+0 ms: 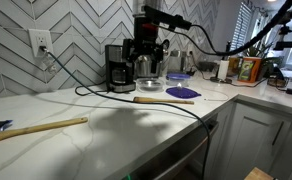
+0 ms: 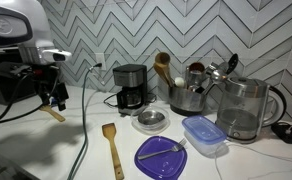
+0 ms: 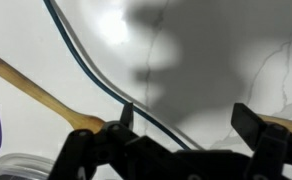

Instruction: Take the silver bowl out of the tupperware container

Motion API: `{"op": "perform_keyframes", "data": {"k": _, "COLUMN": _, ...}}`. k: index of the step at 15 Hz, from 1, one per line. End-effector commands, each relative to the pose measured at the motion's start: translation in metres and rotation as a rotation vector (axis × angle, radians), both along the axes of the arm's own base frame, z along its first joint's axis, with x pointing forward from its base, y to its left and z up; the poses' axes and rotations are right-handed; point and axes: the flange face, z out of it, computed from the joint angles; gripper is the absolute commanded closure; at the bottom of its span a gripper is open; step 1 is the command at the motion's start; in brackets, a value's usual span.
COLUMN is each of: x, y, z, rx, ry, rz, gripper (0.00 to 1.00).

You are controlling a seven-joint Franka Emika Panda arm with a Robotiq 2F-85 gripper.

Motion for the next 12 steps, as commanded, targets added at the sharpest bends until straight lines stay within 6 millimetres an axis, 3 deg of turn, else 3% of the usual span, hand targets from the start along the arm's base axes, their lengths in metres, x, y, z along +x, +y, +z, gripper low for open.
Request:
{"op": "perform_keyframes", "data": {"k": 1, "x": 0.034, "y": -0.021, "z": 0.011, "rx": -0.045, "ry": -0.059, "rz": 0.0, "gripper": 0.0}}
{"op": "perform_keyframes", "data": {"k": 6, "x": 0.086, "y": -0.07, "z": 0.02, "rx": -0.131, "ry": -0.12, "rz": -0.041, "gripper": 0.0}}
{"op": "perform_keyframes", "data": {"k": 12, "x": 0.136, "y": -0.113, "z": -0.005, "rx": -0.276, "ry": -0.172, "rz": -0.047, "gripper": 0.0}}
